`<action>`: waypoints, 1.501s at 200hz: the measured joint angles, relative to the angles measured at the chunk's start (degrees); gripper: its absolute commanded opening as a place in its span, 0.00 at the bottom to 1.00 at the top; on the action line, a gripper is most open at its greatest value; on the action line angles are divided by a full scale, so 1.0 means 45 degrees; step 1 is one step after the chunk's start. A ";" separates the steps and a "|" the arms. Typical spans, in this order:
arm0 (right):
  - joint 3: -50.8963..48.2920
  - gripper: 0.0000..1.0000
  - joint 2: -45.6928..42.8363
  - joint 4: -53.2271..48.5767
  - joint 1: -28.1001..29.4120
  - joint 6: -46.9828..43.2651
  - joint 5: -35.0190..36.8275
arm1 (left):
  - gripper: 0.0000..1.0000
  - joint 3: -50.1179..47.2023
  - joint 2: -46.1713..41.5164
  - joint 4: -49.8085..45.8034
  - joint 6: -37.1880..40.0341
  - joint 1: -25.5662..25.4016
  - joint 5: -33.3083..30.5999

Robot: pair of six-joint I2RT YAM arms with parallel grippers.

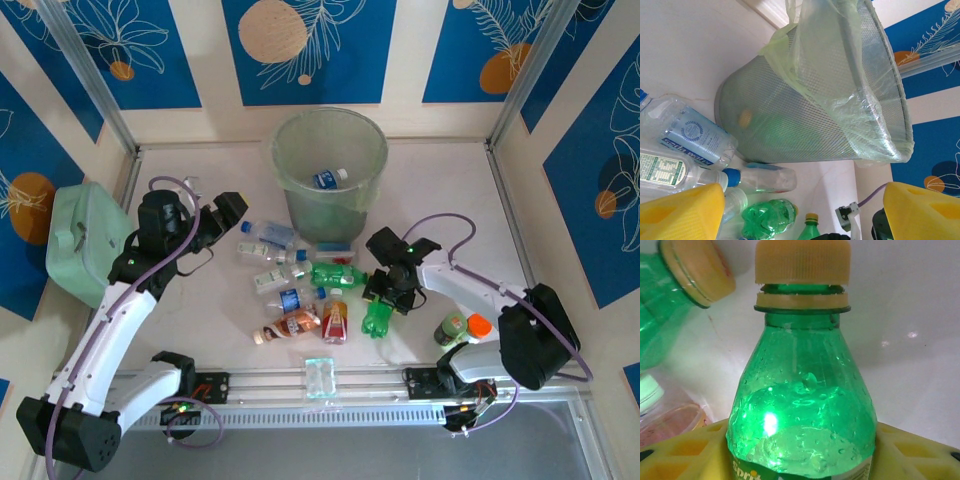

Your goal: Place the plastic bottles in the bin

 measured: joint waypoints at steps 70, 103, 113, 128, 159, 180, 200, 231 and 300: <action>0.3249 0.55 -0.1739 -0.0015 0.1938 -0.1409 0.0529 | 0.80 0.0267 0.0219 0.0170 -0.0005 -0.0019 0.1039; 0.5673 0.54 -0.1496 0.0826 0.2735 -0.2846 -0.0136 | 0.80 0.0544 0.0627 0.1447 -0.0306 -0.0418 0.2569; 0.6343 0.54 -0.1263 0.1054 0.2856 -0.3240 -0.0495 | 0.79 0.0646 0.0777 0.1889 -0.0418 -0.0612 0.3075; 0.7218 0.54 -0.0801 0.1350 0.3026 -0.3832 -0.1049 | 0.79 0.0894 0.1039 0.2419 -0.0495 -0.0957 0.3696; 0.8320 0.54 0.0063 0.1661 0.3274 -0.4702 -0.2137 | 0.78 0.1384 0.1350 0.2885 -0.0369 -0.1690 0.4410; 0.8816 0.53 0.0495 0.1695 0.3483 -0.5134 -0.2739 | 0.73 0.1506 0.1535 0.2948 -0.0223 -0.1962 0.4663; 0.9233 0.53 0.0767 0.1685 0.3745 -0.5430 -0.3123 | 0.68 0.1525 0.1729 0.2900 0.0015 -0.2030 0.4682; 0.9549 0.53 0.0962 0.1588 0.3973 -0.5697 -0.3468 | 0.58 0.1545 0.1783 0.2769 0.0083 -0.2050 0.4692; 0.9554 0.53 0.1025 0.1418 0.3997 -0.5702 -0.3429 | 0.35 0.1569 0.1739 0.2977 0.0262 -0.2108 0.4687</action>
